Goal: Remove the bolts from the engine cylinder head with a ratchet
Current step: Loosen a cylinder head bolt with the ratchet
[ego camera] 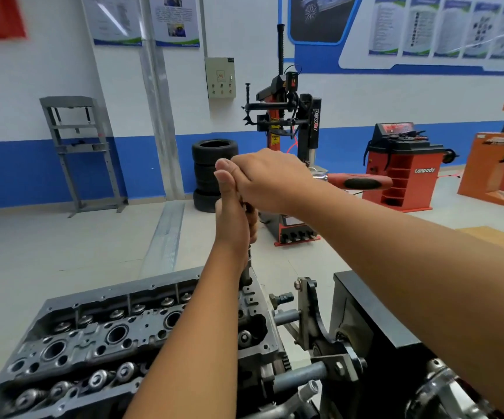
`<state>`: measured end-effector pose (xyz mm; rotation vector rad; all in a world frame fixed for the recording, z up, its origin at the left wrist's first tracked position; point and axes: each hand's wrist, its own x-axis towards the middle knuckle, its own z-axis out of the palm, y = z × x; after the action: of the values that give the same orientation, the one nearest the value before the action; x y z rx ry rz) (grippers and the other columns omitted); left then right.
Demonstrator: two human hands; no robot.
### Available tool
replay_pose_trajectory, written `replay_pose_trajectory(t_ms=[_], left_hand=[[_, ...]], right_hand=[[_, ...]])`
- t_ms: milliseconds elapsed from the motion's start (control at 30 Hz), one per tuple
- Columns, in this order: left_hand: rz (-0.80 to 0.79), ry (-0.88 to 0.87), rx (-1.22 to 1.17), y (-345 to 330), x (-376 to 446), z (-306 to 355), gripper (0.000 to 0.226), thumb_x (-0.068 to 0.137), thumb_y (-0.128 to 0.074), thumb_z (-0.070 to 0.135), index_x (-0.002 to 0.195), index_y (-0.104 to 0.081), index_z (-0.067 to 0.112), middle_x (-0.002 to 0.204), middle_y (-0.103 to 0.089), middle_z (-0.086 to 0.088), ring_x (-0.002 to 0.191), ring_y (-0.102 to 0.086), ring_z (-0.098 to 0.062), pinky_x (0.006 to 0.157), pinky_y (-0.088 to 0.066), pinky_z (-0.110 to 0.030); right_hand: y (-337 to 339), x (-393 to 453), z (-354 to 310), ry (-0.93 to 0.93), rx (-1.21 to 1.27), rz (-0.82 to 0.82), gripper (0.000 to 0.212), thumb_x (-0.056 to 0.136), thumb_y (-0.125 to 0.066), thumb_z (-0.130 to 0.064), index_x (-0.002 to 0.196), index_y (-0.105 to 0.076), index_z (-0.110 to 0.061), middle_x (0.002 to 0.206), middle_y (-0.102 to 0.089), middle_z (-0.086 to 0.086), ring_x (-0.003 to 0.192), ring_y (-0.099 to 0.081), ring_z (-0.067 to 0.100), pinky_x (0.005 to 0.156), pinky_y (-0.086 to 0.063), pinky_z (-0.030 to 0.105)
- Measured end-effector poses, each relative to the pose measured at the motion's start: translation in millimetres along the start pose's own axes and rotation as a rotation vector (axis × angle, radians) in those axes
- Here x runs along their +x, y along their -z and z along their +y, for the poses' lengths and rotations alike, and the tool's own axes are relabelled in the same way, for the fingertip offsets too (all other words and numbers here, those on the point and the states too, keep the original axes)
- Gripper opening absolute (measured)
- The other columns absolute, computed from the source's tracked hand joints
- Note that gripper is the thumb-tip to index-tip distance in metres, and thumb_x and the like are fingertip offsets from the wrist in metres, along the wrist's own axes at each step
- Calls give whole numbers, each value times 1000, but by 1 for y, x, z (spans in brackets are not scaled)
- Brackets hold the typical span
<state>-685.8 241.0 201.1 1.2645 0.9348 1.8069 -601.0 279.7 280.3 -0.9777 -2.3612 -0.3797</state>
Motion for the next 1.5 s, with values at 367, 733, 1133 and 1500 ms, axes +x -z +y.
replay_pose_trajectory(t_ms=[367, 733, 1133, 1500], left_hand=[[63, 72, 119, -23, -20, 22, 71, 60, -52, 91, 60, -37, 22, 59, -31, -4, 47, -26, -13, 43, -25, -23], [5, -80, 105, -12, -7, -7, 77, 59, -48, 101, 62, -35, 25, 58, -28, 1, 48, -24, -10, 44, -26, -22], [-3, -54, 93, -3, 5, -15, 65, 73, -56, 87, 63, -38, 26, 55, -33, 11, 43, -30, -5, 50, -29, -25], [67, -213, 244, -5, 8, -32, 37, 91, -68, 53, 88, -70, 16, 77, -69, 3, 77, -62, -14, 82, -55, -43]], right_hand=[[4, -71, 44, -394, -281, 259, 75, 106, -13, -60, 58, -51, -18, 55, -49, 0, 49, -42, 18, 50, -21, 29], [-15, -59, 44, -359, -452, 575, 62, 105, -33, -41, 52, -54, -16, 47, -35, 2, 43, -38, 24, 56, -25, 29], [-24, -43, 52, -296, -489, 599, 65, 109, -32, -43, 69, -70, -8, 56, -44, 6, 52, -46, 28, 60, -29, 31], [-41, -16, 69, -236, -287, 563, 57, 91, -4, -48, 61, -40, -16, 52, -31, -5, 58, -39, 29, 53, -10, 27]])
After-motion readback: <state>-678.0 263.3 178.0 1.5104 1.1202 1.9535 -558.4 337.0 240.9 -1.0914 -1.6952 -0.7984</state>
